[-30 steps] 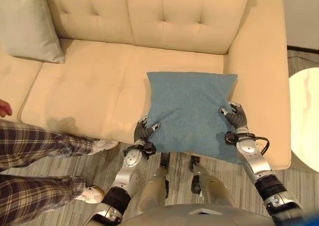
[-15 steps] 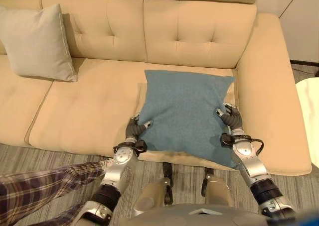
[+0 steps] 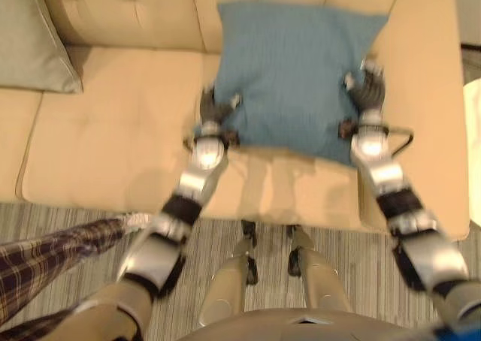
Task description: Pick up all the scattered cushions and arrange them neatly on the sofa.
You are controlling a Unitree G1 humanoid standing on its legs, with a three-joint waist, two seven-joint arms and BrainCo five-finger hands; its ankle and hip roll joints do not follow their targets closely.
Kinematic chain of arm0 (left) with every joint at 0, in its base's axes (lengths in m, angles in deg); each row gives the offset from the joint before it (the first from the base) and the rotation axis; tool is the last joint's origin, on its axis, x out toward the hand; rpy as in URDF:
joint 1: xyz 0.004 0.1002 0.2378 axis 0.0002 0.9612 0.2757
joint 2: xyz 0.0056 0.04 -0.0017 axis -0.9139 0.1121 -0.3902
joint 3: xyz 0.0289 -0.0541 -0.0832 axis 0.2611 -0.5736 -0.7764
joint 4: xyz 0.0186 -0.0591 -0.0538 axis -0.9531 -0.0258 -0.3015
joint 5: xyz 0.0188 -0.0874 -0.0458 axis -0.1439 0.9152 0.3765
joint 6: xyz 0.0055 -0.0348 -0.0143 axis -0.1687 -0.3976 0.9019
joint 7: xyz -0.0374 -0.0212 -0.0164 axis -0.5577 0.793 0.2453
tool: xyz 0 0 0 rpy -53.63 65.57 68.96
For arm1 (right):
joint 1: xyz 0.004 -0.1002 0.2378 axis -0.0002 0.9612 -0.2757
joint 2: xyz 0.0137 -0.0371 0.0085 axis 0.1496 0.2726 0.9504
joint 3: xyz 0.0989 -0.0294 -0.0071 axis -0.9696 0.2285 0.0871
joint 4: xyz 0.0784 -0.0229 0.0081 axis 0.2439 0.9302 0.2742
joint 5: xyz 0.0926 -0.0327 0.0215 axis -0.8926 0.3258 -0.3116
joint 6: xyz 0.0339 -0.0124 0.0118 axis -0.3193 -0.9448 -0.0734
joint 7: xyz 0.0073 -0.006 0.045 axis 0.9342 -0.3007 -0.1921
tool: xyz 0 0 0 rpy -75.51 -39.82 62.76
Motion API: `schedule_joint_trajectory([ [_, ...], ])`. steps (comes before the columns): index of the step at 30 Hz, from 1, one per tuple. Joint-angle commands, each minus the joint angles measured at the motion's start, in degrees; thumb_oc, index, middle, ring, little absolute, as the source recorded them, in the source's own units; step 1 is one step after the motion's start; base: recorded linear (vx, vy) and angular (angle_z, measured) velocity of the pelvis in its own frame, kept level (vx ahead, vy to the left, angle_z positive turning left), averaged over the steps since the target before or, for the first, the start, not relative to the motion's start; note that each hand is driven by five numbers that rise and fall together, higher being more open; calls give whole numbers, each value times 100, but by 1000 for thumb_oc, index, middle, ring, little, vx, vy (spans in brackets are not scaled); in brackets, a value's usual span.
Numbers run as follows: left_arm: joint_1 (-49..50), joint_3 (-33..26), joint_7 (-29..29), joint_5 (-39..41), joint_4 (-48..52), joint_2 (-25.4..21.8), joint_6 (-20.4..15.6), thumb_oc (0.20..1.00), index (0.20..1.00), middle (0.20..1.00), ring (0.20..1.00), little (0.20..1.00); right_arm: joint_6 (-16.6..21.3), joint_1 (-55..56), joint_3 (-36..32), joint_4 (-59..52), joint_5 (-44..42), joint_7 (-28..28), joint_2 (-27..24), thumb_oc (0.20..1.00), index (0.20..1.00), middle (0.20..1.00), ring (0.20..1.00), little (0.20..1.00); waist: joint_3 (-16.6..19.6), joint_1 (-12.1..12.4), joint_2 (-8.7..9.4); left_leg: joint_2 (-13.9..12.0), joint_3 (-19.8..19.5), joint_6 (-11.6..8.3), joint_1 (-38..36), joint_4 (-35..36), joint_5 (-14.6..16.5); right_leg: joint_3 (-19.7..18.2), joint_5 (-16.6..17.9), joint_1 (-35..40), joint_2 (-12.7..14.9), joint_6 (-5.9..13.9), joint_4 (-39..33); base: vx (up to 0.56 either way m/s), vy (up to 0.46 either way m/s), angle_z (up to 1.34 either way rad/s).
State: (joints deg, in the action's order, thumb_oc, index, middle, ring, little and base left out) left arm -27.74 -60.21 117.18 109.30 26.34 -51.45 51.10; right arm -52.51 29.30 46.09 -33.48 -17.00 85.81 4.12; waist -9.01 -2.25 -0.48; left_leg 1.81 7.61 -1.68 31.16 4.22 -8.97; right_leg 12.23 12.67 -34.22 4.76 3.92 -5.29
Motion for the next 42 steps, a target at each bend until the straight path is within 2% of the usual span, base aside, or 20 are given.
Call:
schedule_joint_trajectory([
  [1,149,287,249,-658,711,192,-1063,200,200,200,200,200,626,287,498,-850,664,336,346,200,200,200,200,200,680,-11,156,-323,-287,-659,-40,78,74,-81,-331,204,176,893,29,40,9,-2],
  [6,-786,434,633,-900,-157,100,-1015,200,200,200,200,200,527,-774,828,-47,879,730,144,200,200,200,200,200,685,27,158,-329,-300,-717,245,78,3,-99,-271,-86,204,911,29,27,-4,-2],
  [10,-1860,631,964,-1042,-1281,-38,-883,200,200,200,200,200,325,-1864,1263,894,1061,1148,-21,200,200,200,200,200,677,77,181,-361,-355,-762,580,78,-102,-98,-216,-389,218,957,29,22,-8,9],
  [13,-2414,839,702,-805,-2155,-147,-777,200,200,200,200,200,174,-2477,1685,1682,871,1036,-129,200,200,200,200,200,747,65,217,-353,-365,-783,760,78,-140,-126,-172,-604,209,995,29,19,-6,4],
  [14,-2784,1015,389,-496,-2805,-276,-667,203,203,203,203,203,89,-2819,1959,2198,486,721,-159,200,200,200,200,200,772,48,249,-357,-383,-799,862,78,-167,-136,-132,-714,194,1016,29,10,-28,3],
  [15,-2967,1101,174,-295,-3095,-273,-592,799,799,799,799,799,58,-2999,2091,2465,259,544,-193,200,200,200,200,200,773,45,259,-363,-390,-805,905,78,-190,-129,-111,-748,194,1020,29,-5,-31,6],
  [16,-3114,1137,-22,-94,-3345,-350,-544,1000,1000,1000,1000,1000,-6,-3169,2311,2779,-3,289,-205,564,564,564,564,564,747,52,270,-365,-387,-816,940,78,-215,-121,-91,-778,189,1033,29,-13,-25,7],
  [17,-3201,1191,-181,79,-3465,-426,-515,1000,1000,1000,1000,1000,-79,-3299,2477,3016,-258,62,-241,1000,1000,1000,1000,1000,729,60,279,-372,-391,-821,964,78,-225,-123,-81,-798,180,1038,29,-3,-32,6],
  [18,-3243,1199,-342,387,-3517,-470,-498,1000,1000,1000,1000,1000,-229,-3404,2607,3224,-569,-187,-300,1000,1000,1000,1000,1000,686,73,286,-374,-405,-829,990,78,-246,-113,-66,-816,170,1047,29,6,-31,2],
  [20,-3018,1176,-427,422,-3301,-478,-489,1000,1000,1000,1000,1000,-249,-3288,2650,3246,-730,-337,-385,1000,1000,1000,1000,1000,646,96,283,-376,-421,-844,998,78,-260,-95,-80,-816,162,1055,29,13,-42,-2],
  [26,-2334,889,-570,751,-3049,-369,-577,1000,1000,1000,1000,1000,-267,-2940,2613,3215,-682,-450,-521,1000,1000,1000,1000,1000,630,129,296,-379,-445,-867,1008,78,-266,-74,-93,-847,154,1040,29,-1,-20,0],
  [28,-2020,774,-645,823,-2938,-464,-596,1000,1000,1000,1000,1000,-259,-2771,2555,3172,-654,-465,-668,1000,1000,1000,1000,1000,629,141,302,-383,-449,-878,1000,78,-270,-70,-103,-843,155,1038,29,-1,-19,2],
  [30,-1484,484,-779,851,-2889,-815,-567,1000,1000,1000,1000,1000,-233,-2305,2283,2956,-608,-469,-926,1000,1000,1000,1000,1000,637,158,298,-398,-459,-880,910,78,-246,-63,-125,-781,153,1037,29,0,-17,1],
  [32,-1347,407,-821,812,-2918,-954,-550,1000,1000,1000,1000,1000,-224,-2177,2211,2881,-569,-472,-1022,1000,1000,1000,1000,1000,643,167,301,-401,-450,-886,871,78,-243,-58,-135,-744,151,1034,29,6,-8,-5],
  [34,-719,-79,-875,747,-2888,-1387,-526,1000,1000,1000,1000,1000,-125,-1443,1711,2340,-485,-479,-1323,1000,1000,1000,1000,1000,662,165,280,-406,-414,-888,688,78,-195,-38,-166,-589,153,1034,29,15,-10,-4],
  [35,-52,-464,-910,649,-2491,-1646,-551,1000,1000,1000,1000,1000,-111,-650,1263,1848,-285,-531,-1469,1000,1000,1000,1000,1000,676,154,261,-405,-387,-875,460,78,-134,-2,-206,-363,162,1028,29,12,-4,-7],
  [37,461,-692,-920,498,-2045,-1744,-601,1000,1000,1000,1000,1000,-75,-62,932,1400,-102,-598,-1534,1000,1000,1000,1000,1000,689,138,249,-389,-363,-855,272,78,-73,7,-234,-169,152,1020,29,9,2,-8],
  [38,724,-768,-926,391,-1810,-1764,-612,1000,1000,1000,1000,1000,-65,239,786,1225,0,-649,-1549,1000,1000,1000,1000,1000,707,134,249,-383,-353,-851,184,78,-50,26,-252,-81,156,1016,29,0,0,0],
  [40,2087,-1131,-1026,-150,-688,-1624,-627,1000,1000,1000,1000,1000,-9,1781,153,492,439,-912,-1381,1000,1000,1000,1000,1000,760,103,254,-376,-300,-807,-237,78,77,68,-336,364,165,988,29,36,-10,4],
  [42,2740,-1288,-1124,-326,-331,-1410,-579,1000,1000,1000,1000,1000,-16,2406,-29,272,652,-1058,-1212,1000,1000,1000,1000,1000,782,105,267,-394,-256,-780,-455,78,130,79,-388,615,171,969,29,24,-8,5],
])
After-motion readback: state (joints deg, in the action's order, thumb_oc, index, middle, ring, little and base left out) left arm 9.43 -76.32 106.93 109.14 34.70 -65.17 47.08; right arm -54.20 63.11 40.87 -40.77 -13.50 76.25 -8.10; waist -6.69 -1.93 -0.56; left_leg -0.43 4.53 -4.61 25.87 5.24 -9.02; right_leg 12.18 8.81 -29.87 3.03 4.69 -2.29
